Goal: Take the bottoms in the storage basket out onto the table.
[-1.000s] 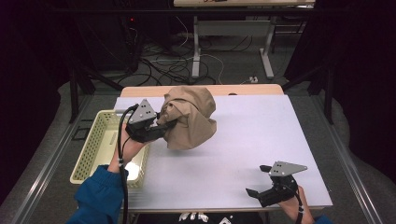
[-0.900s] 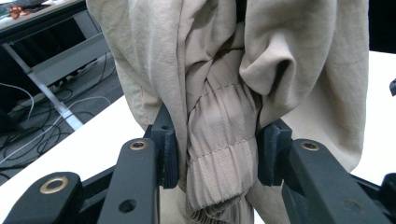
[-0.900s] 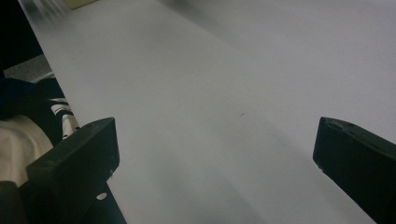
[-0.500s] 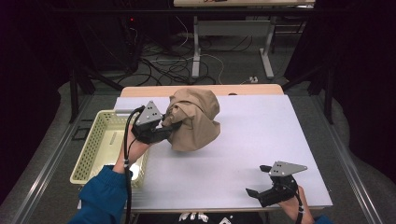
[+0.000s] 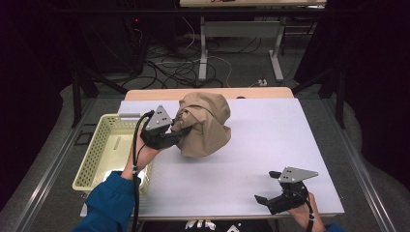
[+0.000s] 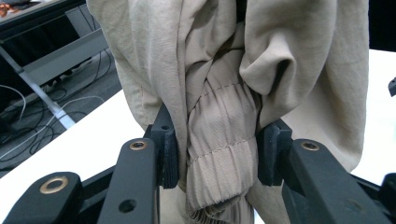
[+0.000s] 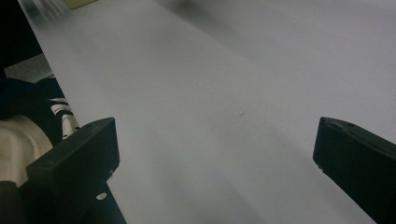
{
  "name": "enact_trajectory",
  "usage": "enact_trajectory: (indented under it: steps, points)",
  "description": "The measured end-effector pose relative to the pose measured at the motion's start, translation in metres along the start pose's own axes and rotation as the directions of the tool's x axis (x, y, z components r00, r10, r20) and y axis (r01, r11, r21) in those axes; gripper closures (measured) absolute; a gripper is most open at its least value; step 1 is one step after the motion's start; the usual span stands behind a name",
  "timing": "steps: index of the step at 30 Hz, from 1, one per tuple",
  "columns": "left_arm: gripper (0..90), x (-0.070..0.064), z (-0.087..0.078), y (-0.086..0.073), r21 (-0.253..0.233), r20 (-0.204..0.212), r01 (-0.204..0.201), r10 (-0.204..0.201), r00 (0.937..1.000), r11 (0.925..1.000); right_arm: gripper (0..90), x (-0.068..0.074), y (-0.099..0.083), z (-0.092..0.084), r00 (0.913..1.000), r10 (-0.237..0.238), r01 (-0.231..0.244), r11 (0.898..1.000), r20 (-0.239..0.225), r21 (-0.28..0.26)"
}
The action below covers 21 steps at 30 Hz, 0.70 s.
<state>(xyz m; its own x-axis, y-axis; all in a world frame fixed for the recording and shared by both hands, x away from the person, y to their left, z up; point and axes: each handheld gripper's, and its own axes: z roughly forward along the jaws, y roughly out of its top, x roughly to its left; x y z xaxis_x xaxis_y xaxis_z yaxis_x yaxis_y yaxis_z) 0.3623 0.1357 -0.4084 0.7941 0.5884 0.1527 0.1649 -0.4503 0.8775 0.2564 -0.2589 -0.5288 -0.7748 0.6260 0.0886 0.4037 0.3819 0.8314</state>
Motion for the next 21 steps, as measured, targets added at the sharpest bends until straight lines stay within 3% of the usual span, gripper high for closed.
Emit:
enact_trajectory:
  steps: [21]
  points:
    - [60.3, -0.007, 0.014, -0.003, -0.014, -0.018, 0.016, -0.016, 0.9997, 0.9998, 0.0, 0.000, 0.000, 0.000, 1.0000, -0.001, 0.001, 1.000, -0.001, 0.006]
